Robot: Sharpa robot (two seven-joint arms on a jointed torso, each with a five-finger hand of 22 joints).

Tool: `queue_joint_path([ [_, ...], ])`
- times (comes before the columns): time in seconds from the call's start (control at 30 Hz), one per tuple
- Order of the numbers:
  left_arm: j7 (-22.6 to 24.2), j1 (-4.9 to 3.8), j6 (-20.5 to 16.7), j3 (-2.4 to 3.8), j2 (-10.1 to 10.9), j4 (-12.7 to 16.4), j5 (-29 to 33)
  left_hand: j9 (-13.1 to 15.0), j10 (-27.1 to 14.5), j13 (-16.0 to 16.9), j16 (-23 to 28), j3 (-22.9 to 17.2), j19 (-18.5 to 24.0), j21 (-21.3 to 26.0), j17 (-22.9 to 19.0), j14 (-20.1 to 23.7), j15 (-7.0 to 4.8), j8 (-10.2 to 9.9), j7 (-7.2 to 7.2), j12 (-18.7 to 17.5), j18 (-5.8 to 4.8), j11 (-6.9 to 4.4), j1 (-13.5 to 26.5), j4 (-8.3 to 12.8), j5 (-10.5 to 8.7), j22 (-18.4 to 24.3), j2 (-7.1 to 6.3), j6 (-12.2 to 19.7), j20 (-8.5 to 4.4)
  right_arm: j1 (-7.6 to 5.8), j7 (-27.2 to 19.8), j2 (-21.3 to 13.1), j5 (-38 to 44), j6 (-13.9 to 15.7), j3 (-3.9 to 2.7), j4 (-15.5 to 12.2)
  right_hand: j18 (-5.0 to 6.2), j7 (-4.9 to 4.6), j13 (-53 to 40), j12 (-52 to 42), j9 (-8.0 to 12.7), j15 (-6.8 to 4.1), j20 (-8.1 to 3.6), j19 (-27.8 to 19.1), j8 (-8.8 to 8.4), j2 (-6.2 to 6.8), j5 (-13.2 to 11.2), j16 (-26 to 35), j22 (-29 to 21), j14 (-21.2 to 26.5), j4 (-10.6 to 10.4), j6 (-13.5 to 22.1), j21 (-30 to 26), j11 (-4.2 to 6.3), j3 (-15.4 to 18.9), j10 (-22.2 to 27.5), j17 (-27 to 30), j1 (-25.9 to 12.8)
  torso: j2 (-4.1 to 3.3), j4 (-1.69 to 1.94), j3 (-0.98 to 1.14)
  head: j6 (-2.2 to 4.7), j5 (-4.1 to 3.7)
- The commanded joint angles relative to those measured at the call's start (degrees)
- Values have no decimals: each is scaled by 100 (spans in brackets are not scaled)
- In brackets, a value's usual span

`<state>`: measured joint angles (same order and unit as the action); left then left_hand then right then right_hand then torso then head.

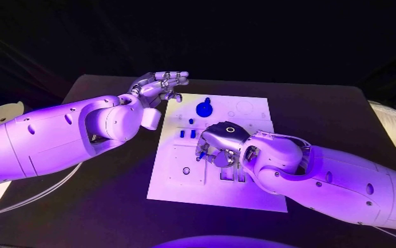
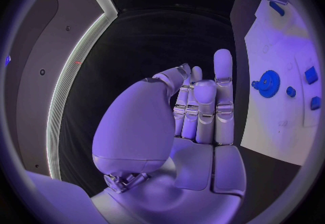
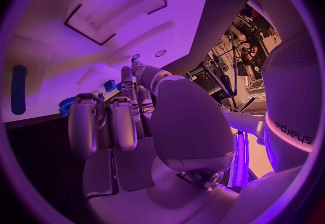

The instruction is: Assemble the parts on the task board

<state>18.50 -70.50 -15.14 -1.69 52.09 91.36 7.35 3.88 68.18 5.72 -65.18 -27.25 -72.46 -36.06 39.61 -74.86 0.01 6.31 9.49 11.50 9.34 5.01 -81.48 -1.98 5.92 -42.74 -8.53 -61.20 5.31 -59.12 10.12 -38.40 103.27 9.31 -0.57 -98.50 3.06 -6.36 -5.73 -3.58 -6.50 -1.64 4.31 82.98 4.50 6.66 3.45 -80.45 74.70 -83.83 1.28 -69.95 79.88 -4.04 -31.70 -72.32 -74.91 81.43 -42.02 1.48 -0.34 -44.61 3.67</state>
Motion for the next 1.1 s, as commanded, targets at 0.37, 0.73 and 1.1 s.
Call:
queue_joint_path([
  [0.37, -3, -1, 130, 2, -12, 4, -22, -6, -37, 10, 32, 12, 33, 25, -5, 48, -3, -16, 6, 33, 104, -8, 70, 10, 37, 9, 6, 43, 23, 36, 21, 122, 63, -184, 20, 110, 44, -28, -1, -5, -6, -9, -25, 4, 18, -33, 15, -29, -5, -398, 8, 0, 10, 118, -38, -153, -331, -26, 0, 5, -4, -32, 44],
  [0.73, -24, -1, 149, 2, -6, 6, -22, -6, -37, 10, 32, 12, 33, 25, -5, 48, -3, -16, 6, 33, 104, -8, 70, 10, 37, 9, 6, 43, 23, 40, 59, 184, 116, -310, 27, 148, 45, -31, 2, -4, -8, -7, -23, 3, 16, -33, 14, -29, -7, -398, 11, 1, 8, 115, -37, -151, -331, -33, 2, -3, -6, -45, 61],
  [1.1, -39, -1, 157, 2, -2, 11, -33, -6, -49, 11, 36, 16, 34, 30, -19, 56, -1, -16, 7, 43, 105, -6, 71, 17, 38, 12, 10, 50, 25, 40, 132, 245, 113, -576, 58, 185, 52, -78, 88, 22, -6, 56, 23, -21, -75, 70, 8, -3, -49, -387, -35, 128, -24, 48, 133, 88, -294, -266, 1, -1, -5, -57, 61],
])
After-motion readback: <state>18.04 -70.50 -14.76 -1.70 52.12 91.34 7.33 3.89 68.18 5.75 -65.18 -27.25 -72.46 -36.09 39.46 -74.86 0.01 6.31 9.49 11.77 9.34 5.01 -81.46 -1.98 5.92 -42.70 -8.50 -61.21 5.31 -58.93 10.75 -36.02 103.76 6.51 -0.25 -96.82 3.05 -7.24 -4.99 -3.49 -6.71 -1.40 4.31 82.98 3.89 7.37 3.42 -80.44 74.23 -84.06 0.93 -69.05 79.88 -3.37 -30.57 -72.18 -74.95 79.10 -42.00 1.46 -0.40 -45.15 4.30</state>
